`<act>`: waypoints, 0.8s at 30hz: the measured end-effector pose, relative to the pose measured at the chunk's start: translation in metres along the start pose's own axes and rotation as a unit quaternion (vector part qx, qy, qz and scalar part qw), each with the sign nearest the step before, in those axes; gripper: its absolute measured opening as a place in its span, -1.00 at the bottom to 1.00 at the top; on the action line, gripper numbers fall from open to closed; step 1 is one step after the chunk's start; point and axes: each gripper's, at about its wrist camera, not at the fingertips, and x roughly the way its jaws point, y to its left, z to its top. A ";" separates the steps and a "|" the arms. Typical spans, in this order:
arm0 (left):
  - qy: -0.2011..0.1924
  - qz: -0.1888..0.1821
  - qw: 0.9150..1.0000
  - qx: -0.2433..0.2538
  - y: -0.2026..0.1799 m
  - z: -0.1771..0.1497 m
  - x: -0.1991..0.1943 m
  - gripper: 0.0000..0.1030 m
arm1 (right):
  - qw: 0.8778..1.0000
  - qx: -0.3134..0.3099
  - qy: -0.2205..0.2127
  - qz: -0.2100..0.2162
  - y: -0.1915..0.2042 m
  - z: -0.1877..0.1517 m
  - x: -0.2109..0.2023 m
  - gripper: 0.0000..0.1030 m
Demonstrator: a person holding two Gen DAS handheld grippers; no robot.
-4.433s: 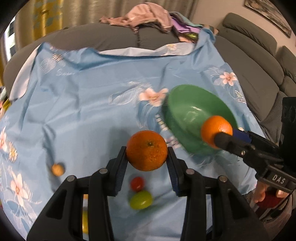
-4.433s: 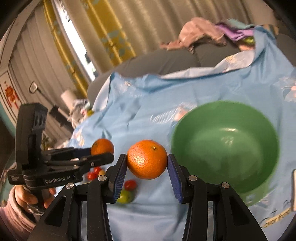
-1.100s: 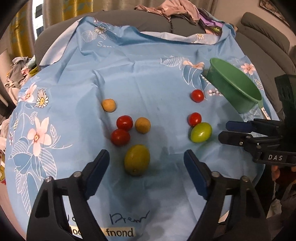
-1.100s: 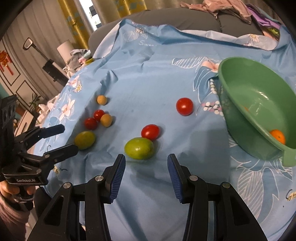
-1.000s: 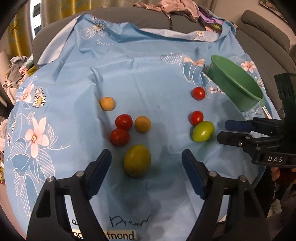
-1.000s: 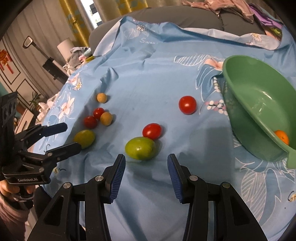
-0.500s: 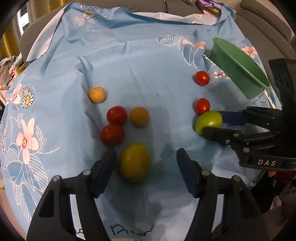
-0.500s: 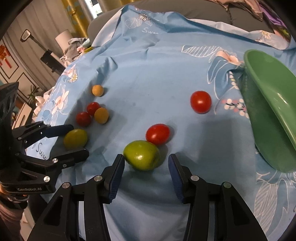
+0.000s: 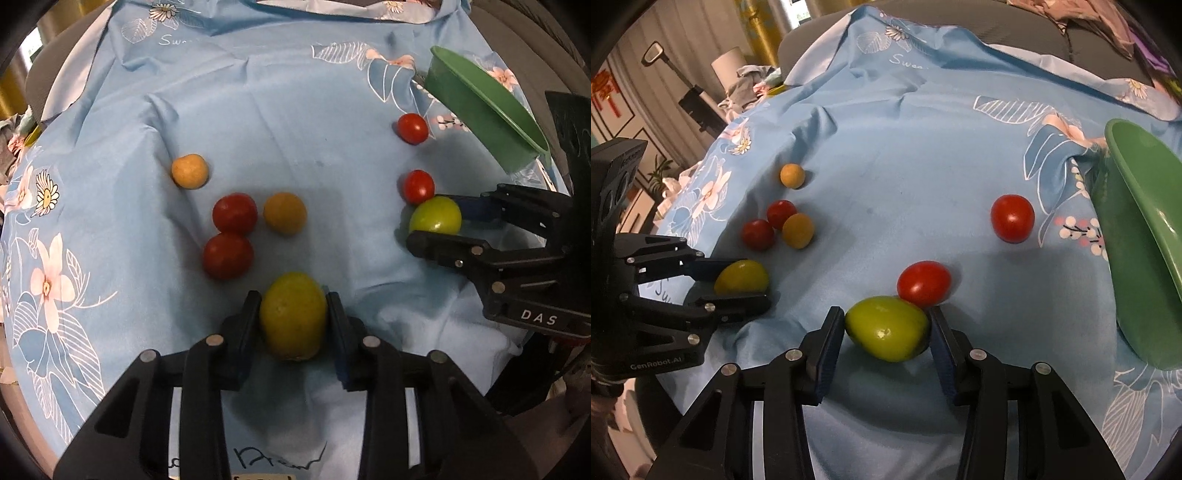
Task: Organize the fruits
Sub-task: 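Grasp the yellow lemon with the left tool while the right tool grasps the green plum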
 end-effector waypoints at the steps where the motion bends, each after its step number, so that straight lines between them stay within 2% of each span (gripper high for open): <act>1: -0.001 -0.003 1.000 -0.002 0.000 0.000 0.000 -0.33 | 1.000 0.000 -0.002 0.001 0.000 0.000 0.000 -0.08; 3: -0.003 -0.014 1.000 -0.012 0.001 -0.001 0.001 -0.33 | 1.000 0.002 -0.005 0.004 0.000 -0.001 -0.001 -0.09; 13: -0.028 -0.015 0.999 -0.033 -0.003 -0.005 -0.017 -0.33 | 0.999 0.010 -0.030 0.011 0.001 0.000 -0.021 -0.09; 24: -0.074 0.004 0.997 -0.023 -0.026 -0.004 -0.047 -0.32 | 0.998 0.015 -0.063 0.008 0.001 -0.004 -0.057 -0.09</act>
